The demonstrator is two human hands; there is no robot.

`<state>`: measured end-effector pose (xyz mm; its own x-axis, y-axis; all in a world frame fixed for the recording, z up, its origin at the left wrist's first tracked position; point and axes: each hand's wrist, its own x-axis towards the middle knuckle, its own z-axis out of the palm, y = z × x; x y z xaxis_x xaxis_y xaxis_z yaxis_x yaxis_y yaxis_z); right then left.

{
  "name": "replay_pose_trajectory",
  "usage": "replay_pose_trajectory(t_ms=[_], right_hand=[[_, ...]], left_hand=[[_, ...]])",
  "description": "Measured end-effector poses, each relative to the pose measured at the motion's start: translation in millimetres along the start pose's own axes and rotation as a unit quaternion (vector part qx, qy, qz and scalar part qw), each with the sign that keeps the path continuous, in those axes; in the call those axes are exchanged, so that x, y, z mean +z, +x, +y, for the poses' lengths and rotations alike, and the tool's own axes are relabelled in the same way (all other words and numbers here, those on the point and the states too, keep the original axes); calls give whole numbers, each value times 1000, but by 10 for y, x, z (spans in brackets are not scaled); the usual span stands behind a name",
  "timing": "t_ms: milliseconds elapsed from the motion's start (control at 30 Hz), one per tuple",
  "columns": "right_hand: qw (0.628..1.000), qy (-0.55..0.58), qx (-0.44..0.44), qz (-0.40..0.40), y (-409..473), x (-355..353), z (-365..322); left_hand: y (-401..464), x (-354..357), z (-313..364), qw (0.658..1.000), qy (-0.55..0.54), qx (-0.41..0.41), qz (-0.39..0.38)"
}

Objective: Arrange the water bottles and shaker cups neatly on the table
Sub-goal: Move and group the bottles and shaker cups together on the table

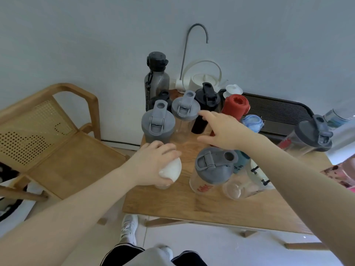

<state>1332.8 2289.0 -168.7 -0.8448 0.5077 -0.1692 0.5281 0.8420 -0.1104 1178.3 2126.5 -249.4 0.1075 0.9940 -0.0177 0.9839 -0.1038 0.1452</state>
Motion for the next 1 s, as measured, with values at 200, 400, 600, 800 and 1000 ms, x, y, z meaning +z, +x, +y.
replay_pose_trajectory(t_ms=[200, 400, 600, 800, 1000], right_hand=[[999, -4, -10, 48, 678, 18, -80], [997, -37, 59, -33, 1205, 40, -108], [996, -39, 78, -34, 1265, 123, -21], [994, -104, 10, -29, 1061, 111, -75], [986, -142, -45, -74, 593, 137, -13]], left_hand=[[-157, 33, -56, 998, -17, 63, 4], [-54, 81, -106, 996, -9, 15, -91], [-124, 77, -310, 993, -12, 60, -99], [-130, 35, -367, 992, -30, 56, -107], [-206, 113, -327, 994, 39, 98, 5]])
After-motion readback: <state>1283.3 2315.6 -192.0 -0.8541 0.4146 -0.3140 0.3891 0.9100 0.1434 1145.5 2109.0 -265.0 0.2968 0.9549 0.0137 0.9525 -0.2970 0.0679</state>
